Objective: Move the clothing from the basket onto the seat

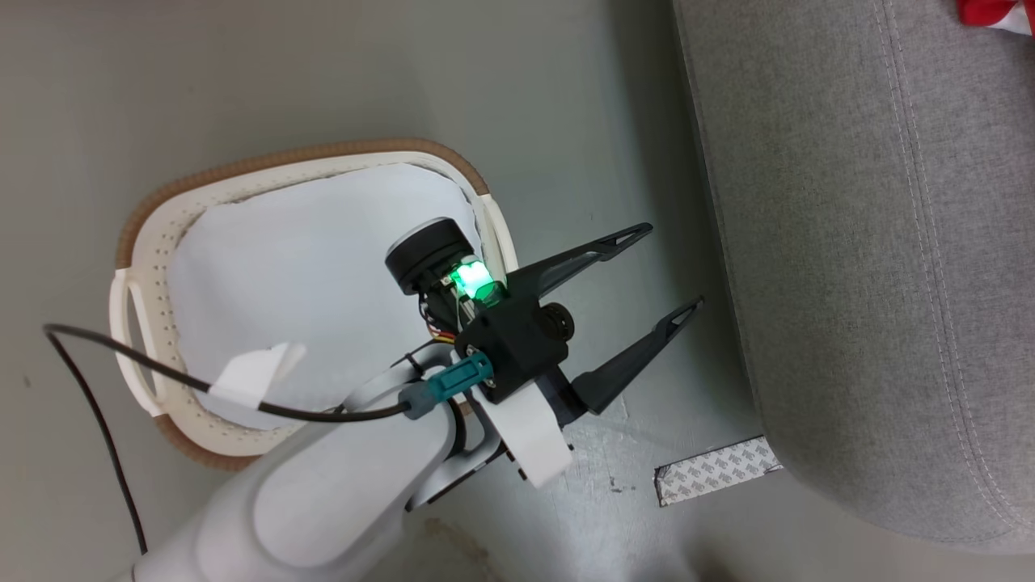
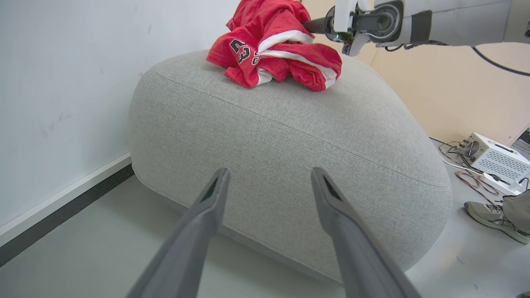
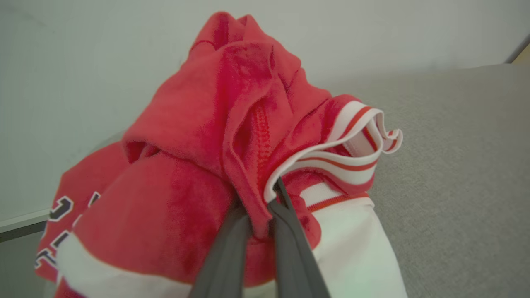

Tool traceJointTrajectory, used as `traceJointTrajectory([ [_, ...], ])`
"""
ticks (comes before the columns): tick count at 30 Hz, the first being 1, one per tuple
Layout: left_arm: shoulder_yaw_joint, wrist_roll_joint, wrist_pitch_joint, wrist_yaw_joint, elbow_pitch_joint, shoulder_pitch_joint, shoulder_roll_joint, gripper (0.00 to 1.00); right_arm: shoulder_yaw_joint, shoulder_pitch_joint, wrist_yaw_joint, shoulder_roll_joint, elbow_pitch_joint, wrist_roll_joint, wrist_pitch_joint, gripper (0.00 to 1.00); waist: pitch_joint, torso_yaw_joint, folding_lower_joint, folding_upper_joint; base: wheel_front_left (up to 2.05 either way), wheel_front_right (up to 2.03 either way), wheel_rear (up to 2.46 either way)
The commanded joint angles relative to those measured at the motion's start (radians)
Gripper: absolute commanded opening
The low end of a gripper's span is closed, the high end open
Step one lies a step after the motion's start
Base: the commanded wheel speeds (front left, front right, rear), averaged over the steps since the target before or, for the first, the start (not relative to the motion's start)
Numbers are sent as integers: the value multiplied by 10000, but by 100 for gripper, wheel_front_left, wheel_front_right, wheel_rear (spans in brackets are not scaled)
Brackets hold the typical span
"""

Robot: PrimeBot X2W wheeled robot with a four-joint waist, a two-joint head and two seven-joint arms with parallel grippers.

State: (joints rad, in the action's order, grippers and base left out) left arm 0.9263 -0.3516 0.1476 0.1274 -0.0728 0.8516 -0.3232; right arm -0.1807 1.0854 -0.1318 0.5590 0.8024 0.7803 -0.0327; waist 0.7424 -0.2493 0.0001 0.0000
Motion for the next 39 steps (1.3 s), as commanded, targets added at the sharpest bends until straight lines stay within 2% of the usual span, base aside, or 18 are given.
traceJointTrajectory([
  [1, 23, 83, 58, 25, -43, 74, -10, 100, -51, 33, 22, -6, 114, 113, 110, 0, -16, 7, -1, 0, 0, 0, 0],
  [4, 31, -12, 156, 26, -150, 49, 30, 100, -459, 107, 22, -77, 654, 153, 575, 0, -127, 32, -1, 0, 0, 0, 0],
  [5, 40, -49, 190, 26, -201, 33, 47, 100, -586, 154, 22, -82, 785, 160, 665, 27, -183, 42, -1, 0, 0, 0, 0],
  [6, 49, -85, 244, 25, -257, 9, 58, 100, -668, 199, 22, -84, 893, 177, 667, 85, -253, 48, -1, 0, 0, 0, 0],
  [7, 50, -113, 277, 21, -309, -26, 66, 100, -749, 218, 22, -88, 964, 207, 676, 100, -337, 50, -1, 0, 0, 0, 0],
  [16, -60, -481, 821, -153, -1057, -656, 233, 100, -2052, 43, 22, 421, 839, 104, 934, 100, -2074, -45, -1, 0, 0, 0, 0],
  [24, -757, -1128, 1140, -584, -1710, -1633, 495, 100, -3253, -396, 22, 1080, -470, 168, 721, 100, -4266, -1, -1, 0, 0, 0, 0],
  [33, -2483, -1452, 1167, -1202, -1811, -2857, 483, 100, -3797, -1435, 22, 1522, -2336, 629, -212, 100, -6202, 485, -1, 0, 0, 0, 0],
  [39, -3776, -1469, 1168, -1482, -1921, -3903, 366, 100, -3630, -2752, 22, 1330, -3240, 684, -946, 100, -7092, 965, -1, 0, 0, 0, 0],
])
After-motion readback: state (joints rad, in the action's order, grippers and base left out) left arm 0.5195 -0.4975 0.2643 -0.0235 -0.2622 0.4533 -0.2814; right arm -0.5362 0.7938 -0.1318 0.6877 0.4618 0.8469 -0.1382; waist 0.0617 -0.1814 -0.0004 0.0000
